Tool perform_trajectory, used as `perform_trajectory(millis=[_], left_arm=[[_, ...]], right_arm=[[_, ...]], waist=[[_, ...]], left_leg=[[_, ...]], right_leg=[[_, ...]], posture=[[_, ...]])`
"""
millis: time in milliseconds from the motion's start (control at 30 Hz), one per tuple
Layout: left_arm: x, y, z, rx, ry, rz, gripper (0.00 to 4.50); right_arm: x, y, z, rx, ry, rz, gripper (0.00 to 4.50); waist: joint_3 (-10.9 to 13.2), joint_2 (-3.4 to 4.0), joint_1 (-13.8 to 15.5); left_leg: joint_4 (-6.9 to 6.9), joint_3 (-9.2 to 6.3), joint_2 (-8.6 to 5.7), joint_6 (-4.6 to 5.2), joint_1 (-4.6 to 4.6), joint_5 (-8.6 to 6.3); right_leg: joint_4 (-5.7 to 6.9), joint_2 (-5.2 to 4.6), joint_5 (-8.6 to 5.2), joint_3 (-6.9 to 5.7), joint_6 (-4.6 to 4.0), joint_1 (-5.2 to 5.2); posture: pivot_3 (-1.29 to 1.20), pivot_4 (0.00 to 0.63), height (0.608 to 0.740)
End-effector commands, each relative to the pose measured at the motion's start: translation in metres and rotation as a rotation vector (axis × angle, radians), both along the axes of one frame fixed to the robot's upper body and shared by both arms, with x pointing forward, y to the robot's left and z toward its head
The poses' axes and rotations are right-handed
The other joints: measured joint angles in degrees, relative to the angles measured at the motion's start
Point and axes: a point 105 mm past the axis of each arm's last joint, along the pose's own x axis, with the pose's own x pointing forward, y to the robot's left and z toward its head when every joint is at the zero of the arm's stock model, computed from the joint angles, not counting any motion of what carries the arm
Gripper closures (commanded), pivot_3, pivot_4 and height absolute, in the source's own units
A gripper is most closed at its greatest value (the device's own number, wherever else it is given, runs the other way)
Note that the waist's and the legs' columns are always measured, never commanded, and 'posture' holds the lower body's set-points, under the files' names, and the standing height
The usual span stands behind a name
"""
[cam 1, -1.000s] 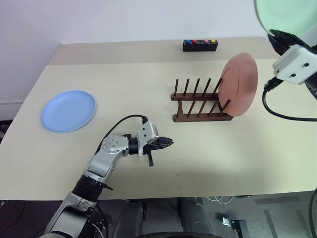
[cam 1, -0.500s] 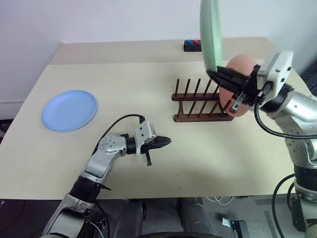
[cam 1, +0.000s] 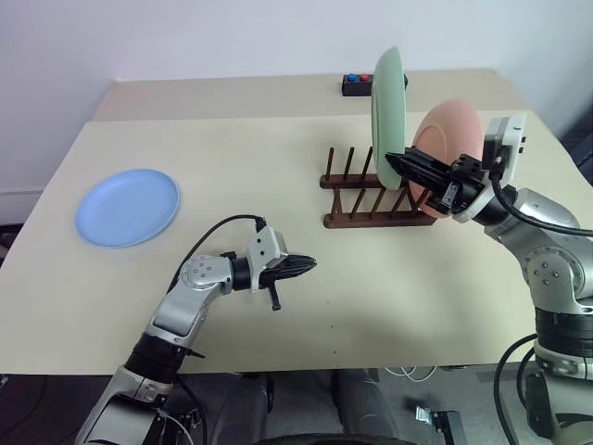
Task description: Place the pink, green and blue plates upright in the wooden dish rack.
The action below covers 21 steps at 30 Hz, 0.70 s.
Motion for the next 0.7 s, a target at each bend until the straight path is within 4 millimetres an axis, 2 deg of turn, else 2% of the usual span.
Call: perform_trajectory(millis=[33,367,533,700], left_arm=[[-0.001,-0.003,0.012,-0.020,-0.041,-0.022,4.36],[-0.001,-0.004,0.015,-0.037,-0.046,-0.028,4.36],[0.002,-0.001,0.029,-0.099,-0.078,0.009,4.36],[0.004,0.005,0.035,-0.109,-0.095,0.040,4.36]], right_arm=[[-0.002,-0.006,0.014,0.061,-0.031,0.006,4.43],[-0.002,-0.014,0.014,0.098,0.030,0.030,4.43],[-0.003,-0.015,0.013,0.108,0.055,0.048,4.43],[-0.003,-0.016,0.012,0.103,0.069,0.057,4.43]], waist=[[0.00,0.00,0.00],[0.00,0.00,0.00],[0.00,0.00,-0.01],[0.00,0.00,-0.05]], left_leg=[[0.00,0.00,0.00,0.00,0.00,0.00],[0.00,0.00,0.00,0.00,0.00,0.00],[-0.01,0.00,0.00,0.00,0.00,0.00],[-0.01,0.00,0.00,0.00,0.00,0.00]], right_leg=[[0.00,0.00,0.00,0.00,0.00,0.00],[0.00,0.00,0.00,0.00,0.00,0.00],[0.00,0.00,0.00,0.00,0.00,0.00],[0.00,0.00,0.00,0.00,0.00,-0.01]], posture=[[0.00,0.150,0.740],[0.00,0.150,0.740],[0.00,0.150,0.740],[0.00,0.150,0.740]])
